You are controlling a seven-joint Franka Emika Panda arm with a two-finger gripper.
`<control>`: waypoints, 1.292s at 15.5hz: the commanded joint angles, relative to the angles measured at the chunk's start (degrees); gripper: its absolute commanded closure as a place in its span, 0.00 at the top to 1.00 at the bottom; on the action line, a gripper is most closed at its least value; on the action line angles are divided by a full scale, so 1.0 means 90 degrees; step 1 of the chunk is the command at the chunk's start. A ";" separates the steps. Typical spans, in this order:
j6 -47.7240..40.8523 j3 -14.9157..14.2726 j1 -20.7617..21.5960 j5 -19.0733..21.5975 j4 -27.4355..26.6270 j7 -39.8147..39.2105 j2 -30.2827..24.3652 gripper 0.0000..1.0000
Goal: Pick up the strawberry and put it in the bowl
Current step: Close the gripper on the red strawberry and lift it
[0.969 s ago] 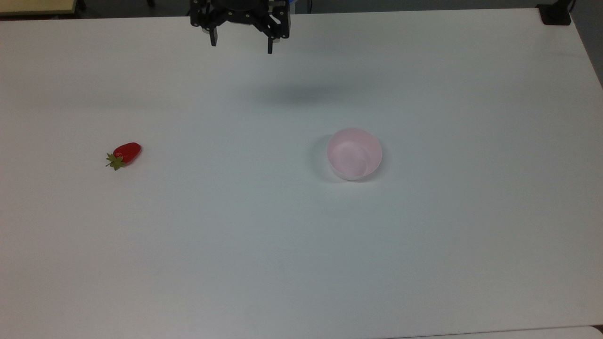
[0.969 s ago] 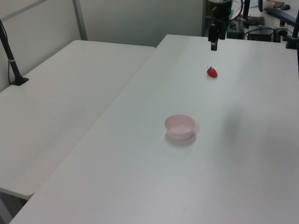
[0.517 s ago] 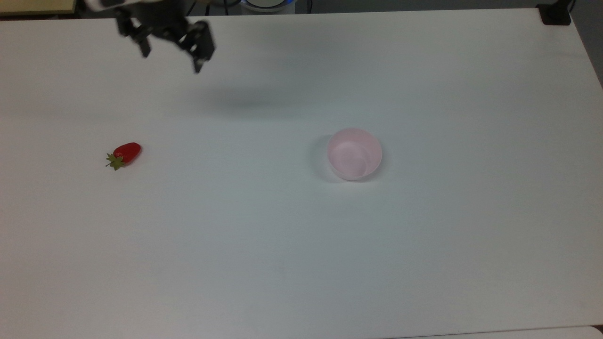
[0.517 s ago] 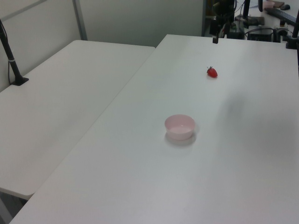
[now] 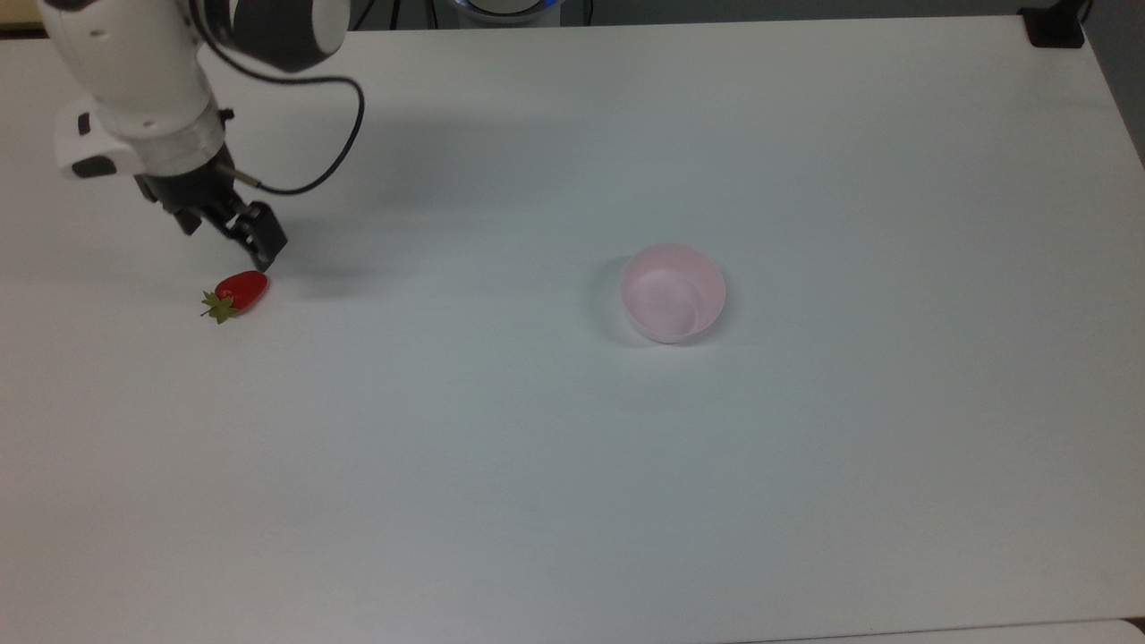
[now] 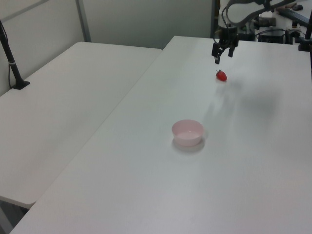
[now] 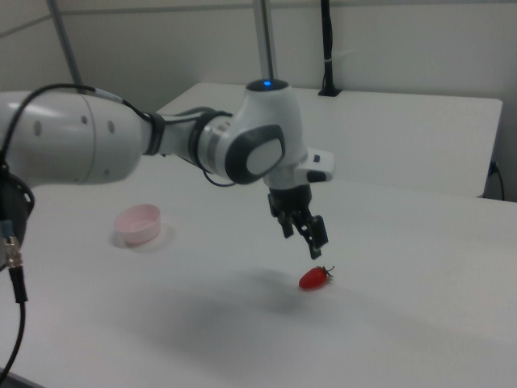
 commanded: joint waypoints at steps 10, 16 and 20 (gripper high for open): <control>0.0904 -0.0038 0.0022 -0.0389 0.0021 0.0539 0.0794 0.58; 0.0836 0.0001 0.0178 -0.0448 0.0020 0.0578 0.0706 0.32; 0.0389 0.0021 0.0723 -0.0399 0.0050 0.0791 0.0414 0.29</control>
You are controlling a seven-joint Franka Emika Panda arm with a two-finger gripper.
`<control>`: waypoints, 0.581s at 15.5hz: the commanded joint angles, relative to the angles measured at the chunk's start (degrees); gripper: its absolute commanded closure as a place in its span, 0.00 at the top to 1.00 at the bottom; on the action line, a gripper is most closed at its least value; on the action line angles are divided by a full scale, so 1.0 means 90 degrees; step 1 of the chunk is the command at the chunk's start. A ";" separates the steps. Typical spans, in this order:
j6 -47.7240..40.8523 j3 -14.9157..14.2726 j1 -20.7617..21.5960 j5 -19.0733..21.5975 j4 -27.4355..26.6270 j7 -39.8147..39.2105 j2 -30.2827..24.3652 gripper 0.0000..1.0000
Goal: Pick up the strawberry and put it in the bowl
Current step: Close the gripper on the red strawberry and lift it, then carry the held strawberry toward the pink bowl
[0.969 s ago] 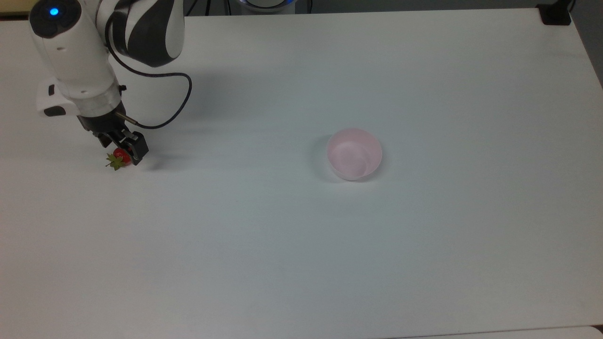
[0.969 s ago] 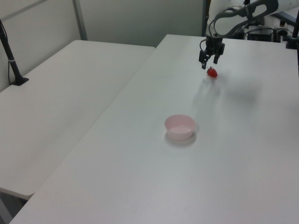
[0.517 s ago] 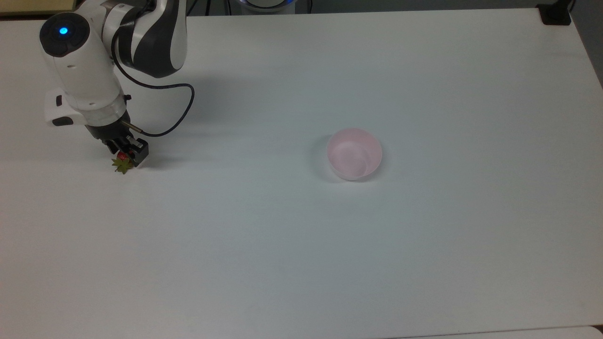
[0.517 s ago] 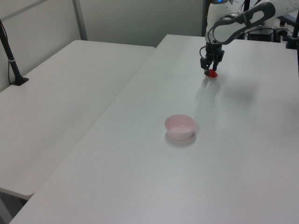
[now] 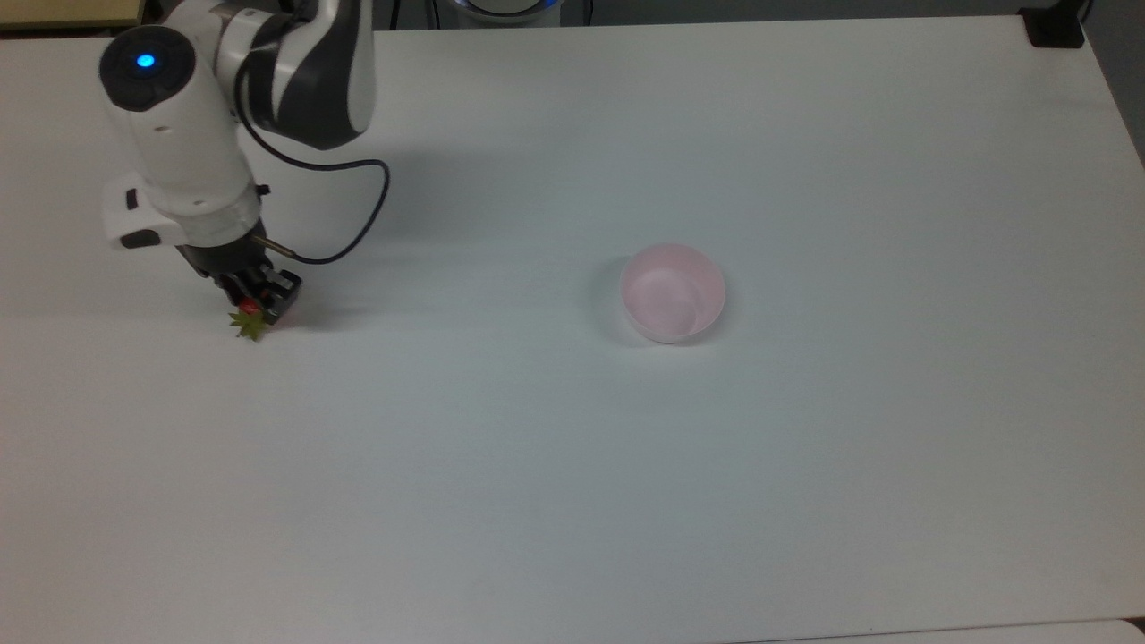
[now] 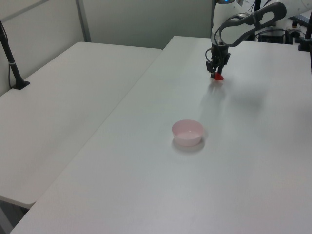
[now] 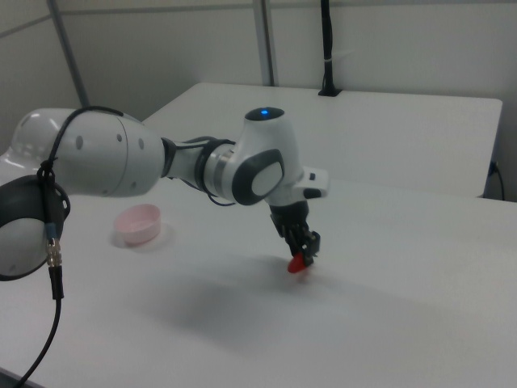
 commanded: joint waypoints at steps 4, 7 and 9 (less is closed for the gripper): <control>-0.1170 -0.0006 0.2027 -0.0020 -0.0044 0.1325 -0.0827 0.30; -0.1180 -0.0006 0.2956 -0.0030 -0.0044 0.1961 -0.0827 0.30; -0.1180 -0.0016 0.3590 -0.0059 -0.0054 0.2458 -0.0730 0.31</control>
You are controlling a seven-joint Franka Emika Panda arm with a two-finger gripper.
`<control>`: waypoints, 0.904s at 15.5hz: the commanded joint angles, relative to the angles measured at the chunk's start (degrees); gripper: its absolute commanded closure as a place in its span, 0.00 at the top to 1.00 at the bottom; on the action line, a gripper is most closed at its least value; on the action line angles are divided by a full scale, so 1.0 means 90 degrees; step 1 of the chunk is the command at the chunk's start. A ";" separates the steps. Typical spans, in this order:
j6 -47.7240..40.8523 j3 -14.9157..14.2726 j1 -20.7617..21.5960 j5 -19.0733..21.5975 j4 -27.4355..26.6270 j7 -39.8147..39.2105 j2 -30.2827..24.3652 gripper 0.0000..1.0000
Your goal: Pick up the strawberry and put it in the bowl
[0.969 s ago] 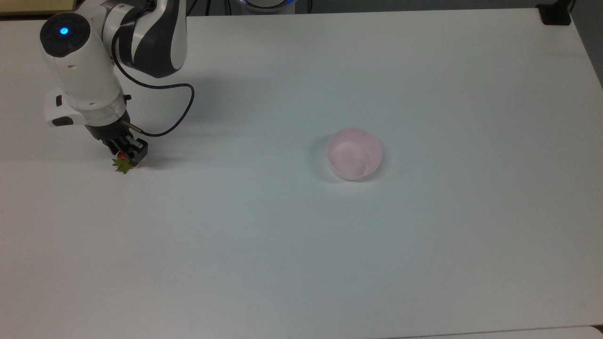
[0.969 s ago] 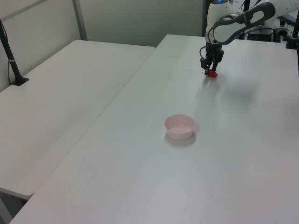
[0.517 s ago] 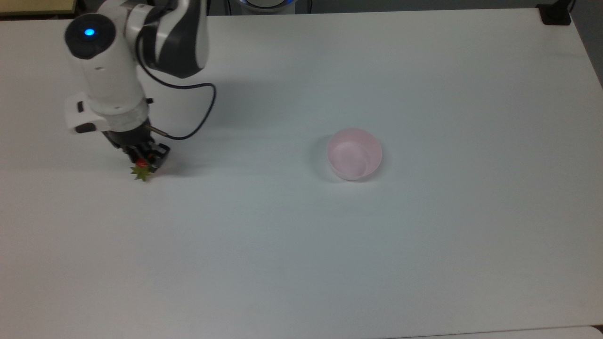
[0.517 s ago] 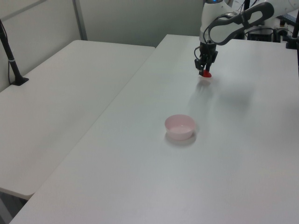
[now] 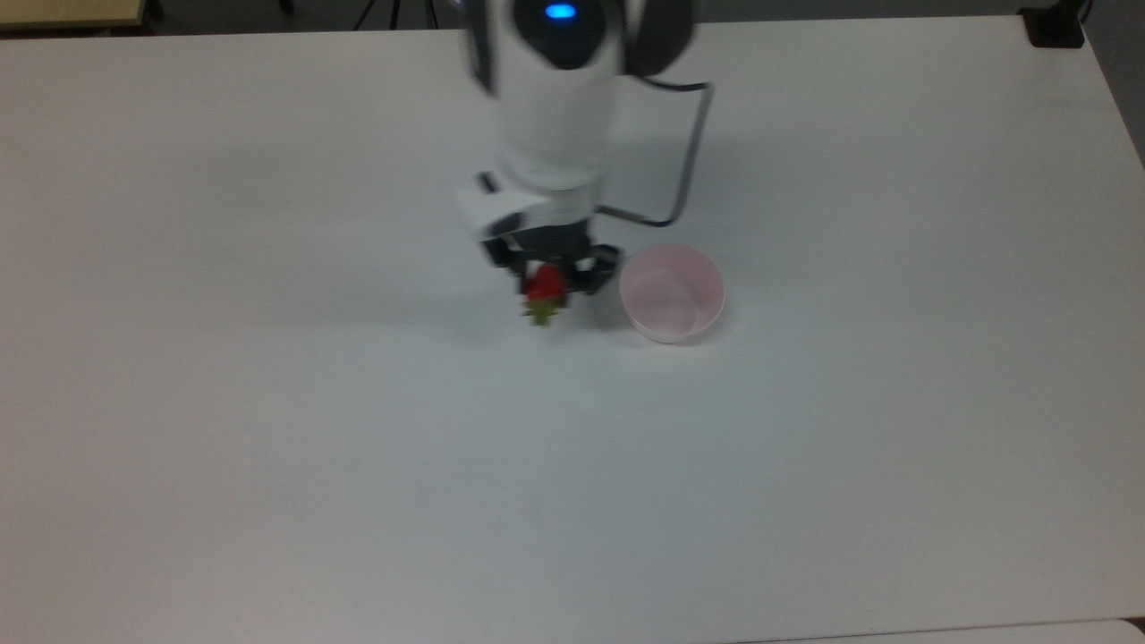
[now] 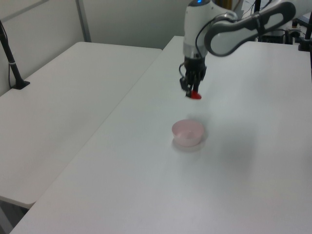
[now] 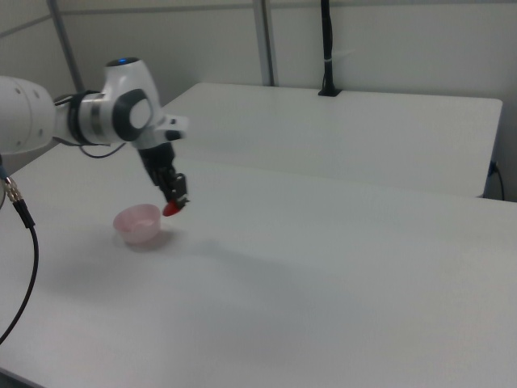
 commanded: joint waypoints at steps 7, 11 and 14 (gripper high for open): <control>-0.0082 -0.0144 0.1222 -0.0102 -0.0111 0.0929 -0.0018 1.00; -0.0753 -0.0154 0.1271 -0.0141 -0.0111 0.0569 -0.0515 1.00; -0.1788 -0.0232 0.1145 -0.0122 -0.0121 -0.0629 -0.1217 1.00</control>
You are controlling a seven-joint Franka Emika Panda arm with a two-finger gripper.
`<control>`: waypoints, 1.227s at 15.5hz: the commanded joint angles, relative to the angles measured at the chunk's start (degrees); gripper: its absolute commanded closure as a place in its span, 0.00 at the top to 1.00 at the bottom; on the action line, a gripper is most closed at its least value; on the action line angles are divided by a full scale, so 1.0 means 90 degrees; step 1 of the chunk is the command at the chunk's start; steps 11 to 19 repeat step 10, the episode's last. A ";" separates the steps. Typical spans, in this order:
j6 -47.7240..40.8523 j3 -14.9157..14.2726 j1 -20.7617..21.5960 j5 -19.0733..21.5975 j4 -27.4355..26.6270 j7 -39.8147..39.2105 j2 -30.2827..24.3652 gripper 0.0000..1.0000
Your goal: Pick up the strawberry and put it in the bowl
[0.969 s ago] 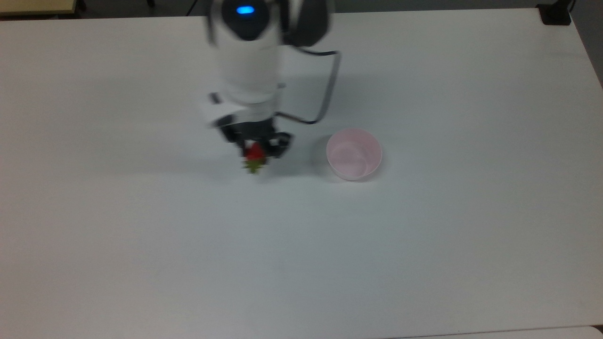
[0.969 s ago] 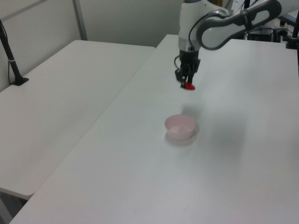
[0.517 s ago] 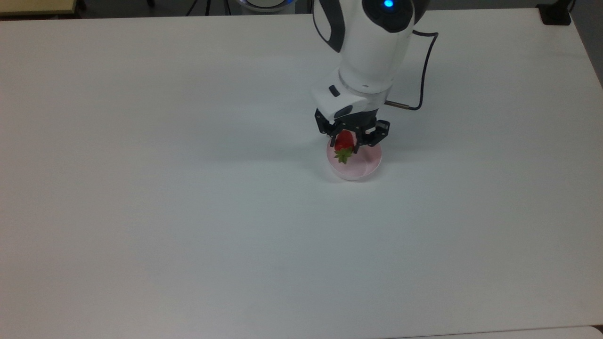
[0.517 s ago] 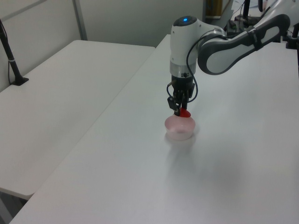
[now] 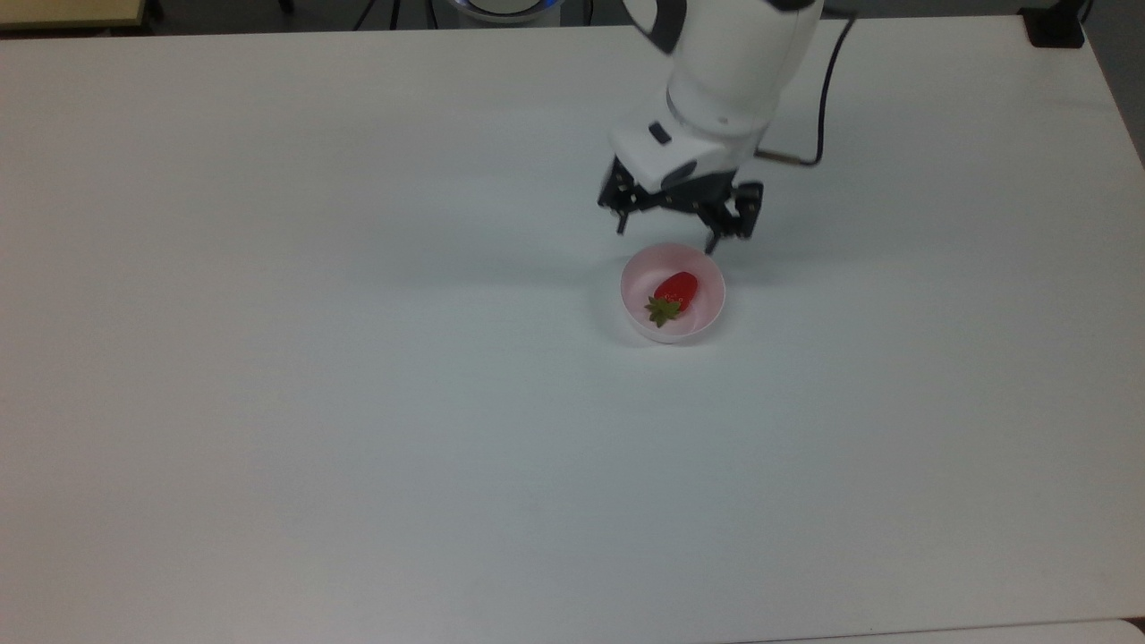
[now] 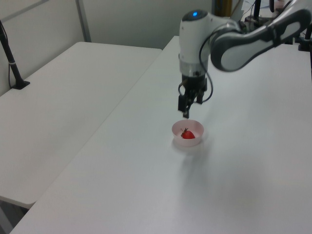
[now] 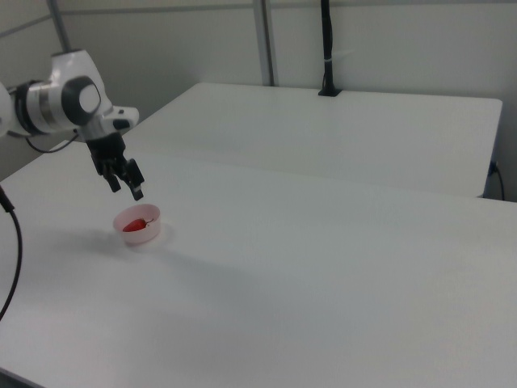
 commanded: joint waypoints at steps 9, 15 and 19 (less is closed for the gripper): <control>-0.2316 -0.0183 -0.1578 0.0569 -0.0215 -0.2978 -0.2334 1.00; -0.2375 -0.0193 -0.1617 0.0569 -0.0215 -0.2987 -0.2334 1.00; -0.2375 -0.0193 -0.1617 0.0569 -0.0215 -0.2987 -0.2334 1.00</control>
